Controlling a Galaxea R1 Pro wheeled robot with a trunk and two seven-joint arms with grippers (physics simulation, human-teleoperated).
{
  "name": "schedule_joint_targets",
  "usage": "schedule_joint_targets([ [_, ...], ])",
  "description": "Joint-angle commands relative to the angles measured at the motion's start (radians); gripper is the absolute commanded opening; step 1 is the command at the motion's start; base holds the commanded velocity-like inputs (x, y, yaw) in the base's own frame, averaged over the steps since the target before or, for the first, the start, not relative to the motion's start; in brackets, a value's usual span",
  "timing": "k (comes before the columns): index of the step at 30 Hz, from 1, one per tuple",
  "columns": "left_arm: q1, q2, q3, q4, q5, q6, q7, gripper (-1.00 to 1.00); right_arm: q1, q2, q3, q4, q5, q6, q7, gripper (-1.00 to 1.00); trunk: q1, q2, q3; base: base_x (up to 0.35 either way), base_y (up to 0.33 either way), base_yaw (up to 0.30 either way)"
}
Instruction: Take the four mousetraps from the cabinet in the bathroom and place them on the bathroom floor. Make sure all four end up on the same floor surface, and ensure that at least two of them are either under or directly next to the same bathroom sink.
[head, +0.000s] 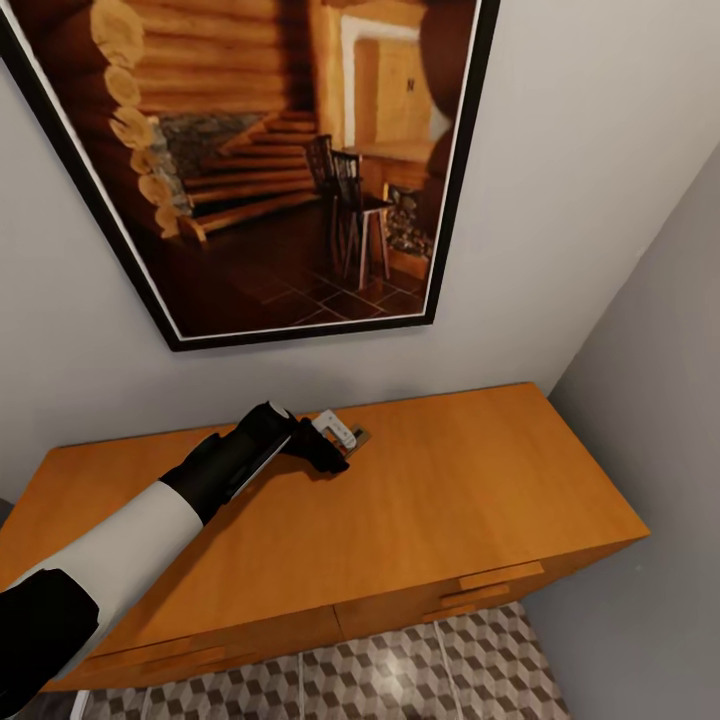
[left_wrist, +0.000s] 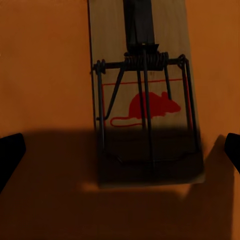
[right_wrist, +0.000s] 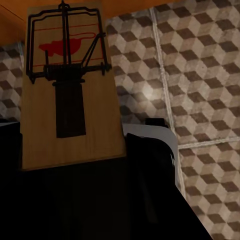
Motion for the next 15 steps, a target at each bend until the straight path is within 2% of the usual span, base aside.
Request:
schedule_joint_targets([
  [1, 0.000, 0.001, -0.003, 0.019, 0.020, 0.010, -0.001, 1.00, -0.001, 0.000, 0.004, 0.001, -0.014, -0.002, 0.009, -1.00, 0.001, -0.001, -0.003, 0.000, 0.000, 0.000],
  [15, 0.000, 0.001, -0.003, 0.020, 0.020, 0.010, -0.001, 1.00, -0.001, 0.000, 0.004, 0.000, -0.014, -0.002, 0.010, -1.00, 0.001, -0.001, -0.011, 0.000, 0.000, 0.000],
])
